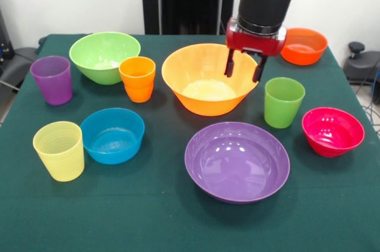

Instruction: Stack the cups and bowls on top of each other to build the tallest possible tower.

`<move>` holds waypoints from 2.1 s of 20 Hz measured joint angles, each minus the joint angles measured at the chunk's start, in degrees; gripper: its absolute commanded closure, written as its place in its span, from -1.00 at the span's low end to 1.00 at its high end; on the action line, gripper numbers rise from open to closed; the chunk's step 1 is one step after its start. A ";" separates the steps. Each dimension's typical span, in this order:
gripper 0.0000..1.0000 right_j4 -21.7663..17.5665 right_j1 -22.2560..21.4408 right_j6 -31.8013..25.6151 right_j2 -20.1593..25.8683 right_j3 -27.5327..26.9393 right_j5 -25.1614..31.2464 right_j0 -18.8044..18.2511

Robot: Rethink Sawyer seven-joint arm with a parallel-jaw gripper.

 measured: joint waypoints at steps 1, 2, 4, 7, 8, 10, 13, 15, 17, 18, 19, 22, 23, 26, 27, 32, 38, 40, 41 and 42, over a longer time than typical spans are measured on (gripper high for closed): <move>-1.00 -0.49 0.00 0.00 0.21 0.46 0.00 -0.64; -1.00 -0.91 0.00 0.00 0.34 0.82 0.01 -1.09; -1.00 -1.46 -0.01 0.00 0.49 1.20 0.00 -1.62; -1.00 -2.53 -0.03 0.00 0.82 2.05 0.00 -2.70; -1.00 -2.66 -0.05 0.00 0.88 2.18 0.00 -2.85; -1.00 -3.50 -0.29 0.00 1.32 3.00 -0.01 -3.75; -1.00 -5.02 -1.22 0.00 1.99 4.54 0.00 -5.07; -1.00 -6.14 -2.16 0.00 2.80 5.76 0.00 -6.39; -1.00 -6.98 -3.16 0.00 3.76 7.00 0.00 -7.91; -1.00 -7.25 -3.56 0.00 4.19 7.47 0.00 -8.55; -1.00 -7.44 -3.88 0.00 4.52 7.82 0.00 -9.07; -1.00 -8.57 -5.75 0.00 6.49 9.71 -0.01 -12.22; -1.00 -8.82 -6.30 0.00 7.12 10.21 -0.01 -13.19; -1.00 -9.28 -7.45 0.00 8.42 11.18 0.00 -15.25; -1.00 -9.42 -7.84 0.00 8.83 11.47 0.00 -15.94; -1.00 -10.97 -9.99 0.00 11.55 12.68 -0.01 -19.62; -1.00 -12.60 -11.27 0.00 14.36 13.58 0.00 -21.71; -1.00 -12.90 -11.28 0.00 14.79 13.68 0.00 -21.81; -1.00 -13.28 -11.27 0.00 15.30 13.83 0.00 -21.83; -1.00 -13.40 -11.28 0.00 15.43 13.87 0.01 -21.83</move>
